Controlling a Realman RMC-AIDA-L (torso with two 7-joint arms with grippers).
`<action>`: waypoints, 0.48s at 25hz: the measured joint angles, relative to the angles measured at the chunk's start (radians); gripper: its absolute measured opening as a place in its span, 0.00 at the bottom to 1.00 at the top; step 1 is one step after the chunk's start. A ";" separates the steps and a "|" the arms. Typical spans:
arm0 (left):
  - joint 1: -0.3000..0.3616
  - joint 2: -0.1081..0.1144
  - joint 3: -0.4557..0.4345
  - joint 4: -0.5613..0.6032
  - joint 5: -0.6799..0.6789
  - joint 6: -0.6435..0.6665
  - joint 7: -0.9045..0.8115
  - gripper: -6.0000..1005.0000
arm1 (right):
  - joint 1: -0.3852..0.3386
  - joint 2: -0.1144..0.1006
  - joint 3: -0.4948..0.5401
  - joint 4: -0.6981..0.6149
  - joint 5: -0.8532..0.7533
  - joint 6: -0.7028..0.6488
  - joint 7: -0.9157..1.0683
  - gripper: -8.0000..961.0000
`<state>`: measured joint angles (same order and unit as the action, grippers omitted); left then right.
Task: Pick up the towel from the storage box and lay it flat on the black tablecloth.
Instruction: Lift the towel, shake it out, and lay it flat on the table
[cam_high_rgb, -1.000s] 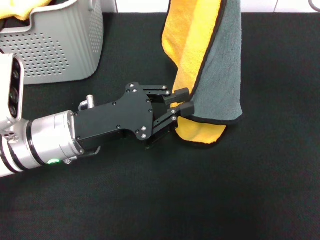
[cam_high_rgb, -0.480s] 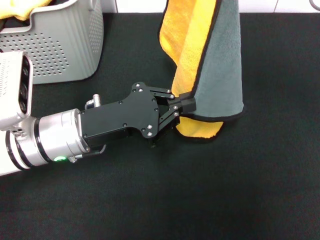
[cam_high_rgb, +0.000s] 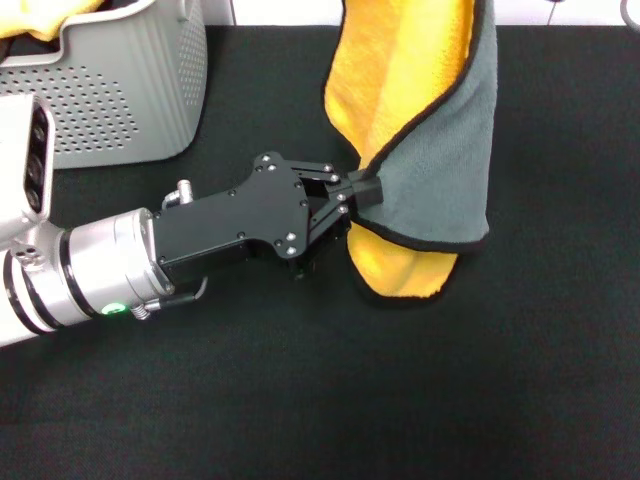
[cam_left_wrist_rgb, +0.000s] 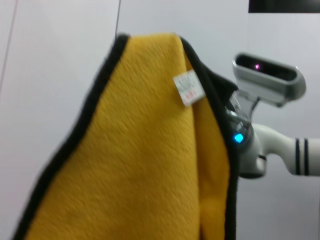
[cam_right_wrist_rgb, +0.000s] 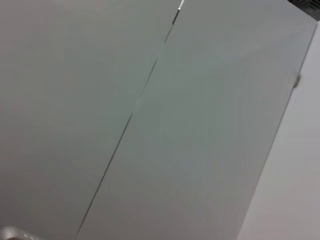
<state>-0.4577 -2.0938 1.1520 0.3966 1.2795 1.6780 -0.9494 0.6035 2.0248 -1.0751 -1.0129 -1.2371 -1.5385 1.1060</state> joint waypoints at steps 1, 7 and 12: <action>0.003 0.001 0.000 0.003 -0.006 0.000 -0.007 0.03 | 0.000 0.000 0.000 0.000 0.000 0.000 0.000 0.01; 0.026 0.022 -0.022 0.089 -0.013 0.016 -0.107 0.02 | -0.051 -0.001 0.008 0.002 0.009 0.000 0.004 0.01; 0.040 0.052 -0.105 0.176 -0.021 0.106 -0.190 0.02 | -0.110 -0.005 0.009 -0.006 0.008 0.022 0.066 0.01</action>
<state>-0.4173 -2.0418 1.0467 0.5725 1.2581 1.7845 -1.1390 0.4934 2.0197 -1.0660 -1.0189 -1.2295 -1.5166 1.1716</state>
